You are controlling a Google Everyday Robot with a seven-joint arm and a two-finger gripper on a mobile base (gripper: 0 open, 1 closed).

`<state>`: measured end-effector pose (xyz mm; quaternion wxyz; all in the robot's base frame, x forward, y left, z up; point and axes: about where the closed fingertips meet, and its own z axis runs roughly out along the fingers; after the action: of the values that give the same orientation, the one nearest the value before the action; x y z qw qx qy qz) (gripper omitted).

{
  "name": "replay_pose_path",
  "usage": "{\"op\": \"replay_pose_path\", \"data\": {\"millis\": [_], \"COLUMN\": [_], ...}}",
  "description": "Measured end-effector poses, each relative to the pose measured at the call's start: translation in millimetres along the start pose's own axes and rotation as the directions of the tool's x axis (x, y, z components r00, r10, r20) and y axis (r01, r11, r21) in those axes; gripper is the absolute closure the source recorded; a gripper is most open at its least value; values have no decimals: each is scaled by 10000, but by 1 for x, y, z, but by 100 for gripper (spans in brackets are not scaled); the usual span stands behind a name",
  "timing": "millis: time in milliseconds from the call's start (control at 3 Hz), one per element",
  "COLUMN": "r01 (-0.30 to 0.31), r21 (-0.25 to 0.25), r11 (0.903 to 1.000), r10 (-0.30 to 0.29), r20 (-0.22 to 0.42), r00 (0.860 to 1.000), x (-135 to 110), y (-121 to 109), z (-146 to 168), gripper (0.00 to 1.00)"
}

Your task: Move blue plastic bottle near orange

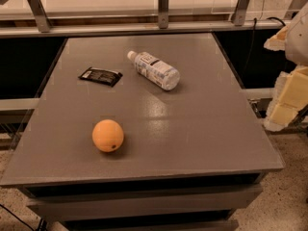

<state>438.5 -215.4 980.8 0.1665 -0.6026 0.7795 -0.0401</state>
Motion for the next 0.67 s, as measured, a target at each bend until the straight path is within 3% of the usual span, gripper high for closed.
{"op": "replay_pose_path", "data": {"millis": [333,667], "r01": [10,312], "r21": [167,489], "r11": [9999,9983], "r10": [-12,-310], "r20": [97,-48], "r00": [10000,9995], "x": [-6,-22], "y": [-8,-40], "z": [0,18], "gripper": [0,0]}}
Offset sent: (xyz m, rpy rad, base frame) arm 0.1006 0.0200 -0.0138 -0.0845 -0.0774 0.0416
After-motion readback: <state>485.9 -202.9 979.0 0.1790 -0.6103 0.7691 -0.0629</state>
